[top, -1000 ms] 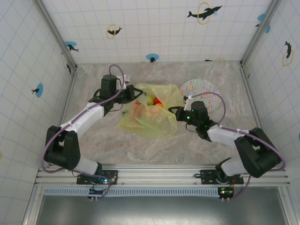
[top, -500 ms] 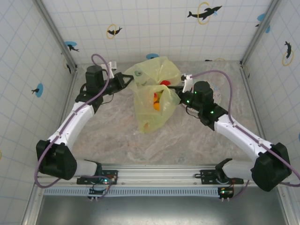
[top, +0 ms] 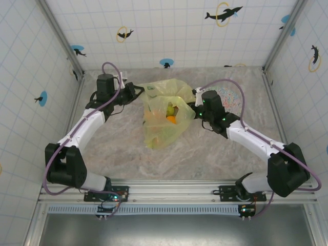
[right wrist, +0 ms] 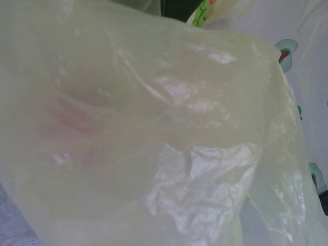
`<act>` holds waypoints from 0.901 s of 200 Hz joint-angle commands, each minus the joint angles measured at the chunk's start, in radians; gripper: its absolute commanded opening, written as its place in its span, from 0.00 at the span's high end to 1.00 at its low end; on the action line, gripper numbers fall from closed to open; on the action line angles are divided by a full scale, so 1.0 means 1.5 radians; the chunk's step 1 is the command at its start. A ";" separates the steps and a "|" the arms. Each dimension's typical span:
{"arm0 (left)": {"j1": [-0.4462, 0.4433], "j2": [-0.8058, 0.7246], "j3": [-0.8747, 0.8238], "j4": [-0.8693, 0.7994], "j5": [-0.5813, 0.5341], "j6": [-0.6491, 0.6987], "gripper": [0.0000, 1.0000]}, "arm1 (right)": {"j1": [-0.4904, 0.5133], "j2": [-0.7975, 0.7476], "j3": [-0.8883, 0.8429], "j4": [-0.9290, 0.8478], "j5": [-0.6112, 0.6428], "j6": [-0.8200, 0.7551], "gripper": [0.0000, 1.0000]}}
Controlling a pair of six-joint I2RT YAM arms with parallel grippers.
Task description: Place the fruits into the plastic bag
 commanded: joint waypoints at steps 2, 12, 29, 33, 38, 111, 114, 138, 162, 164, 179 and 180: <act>0.006 -0.007 -0.003 0.005 0.003 0.005 1.00 | 0.002 -0.017 0.050 -0.023 0.027 -0.028 0.94; 0.006 -0.015 -0.004 0.011 0.006 0.000 1.00 | -0.002 -0.027 0.063 -0.027 0.034 -0.034 0.95; 0.006 -0.029 -0.010 0.022 0.012 -0.011 1.00 | -0.008 -0.038 0.076 -0.029 0.037 -0.037 0.95; 0.006 -0.032 -0.013 0.025 0.013 -0.014 1.00 | -0.008 -0.040 0.078 -0.030 0.038 -0.038 0.95; 0.006 -0.035 -0.017 0.028 0.014 -0.017 1.00 | -0.009 -0.040 0.079 -0.032 0.037 -0.039 0.95; 0.005 -0.037 -0.123 0.093 0.001 -0.059 1.00 | -0.046 0.010 0.038 -0.027 0.004 -0.036 0.92; 0.005 -0.038 -0.122 0.093 -0.001 -0.059 0.99 | -0.048 0.012 0.038 -0.028 0.000 -0.036 0.92; 0.006 -0.054 -0.122 0.093 -0.027 -0.053 0.88 | -0.055 0.010 0.050 -0.038 -0.007 -0.040 0.83; 0.006 -0.074 -0.119 0.091 -0.048 -0.047 0.73 | -0.060 -0.008 0.055 -0.049 0.006 -0.050 0.68; 0.006 -0.076 -0.118 0.091 -0.049 -0.046 0.72 | -0.060 -0.010 0.054 -0.049 0.007 -0.050 0.67; 0.006 -0.089 -0.115 0.087 -0.060 -0.040 0.65 | -0.067 -0.029 0.052 -0.056 0.020 -0.055 0.58; 0.006 -0.090 -0.115 0.087 -0.061 -0.040 0.64 | -0.066 -0.031 0.051 -0.057 0.020 -0.056 0.57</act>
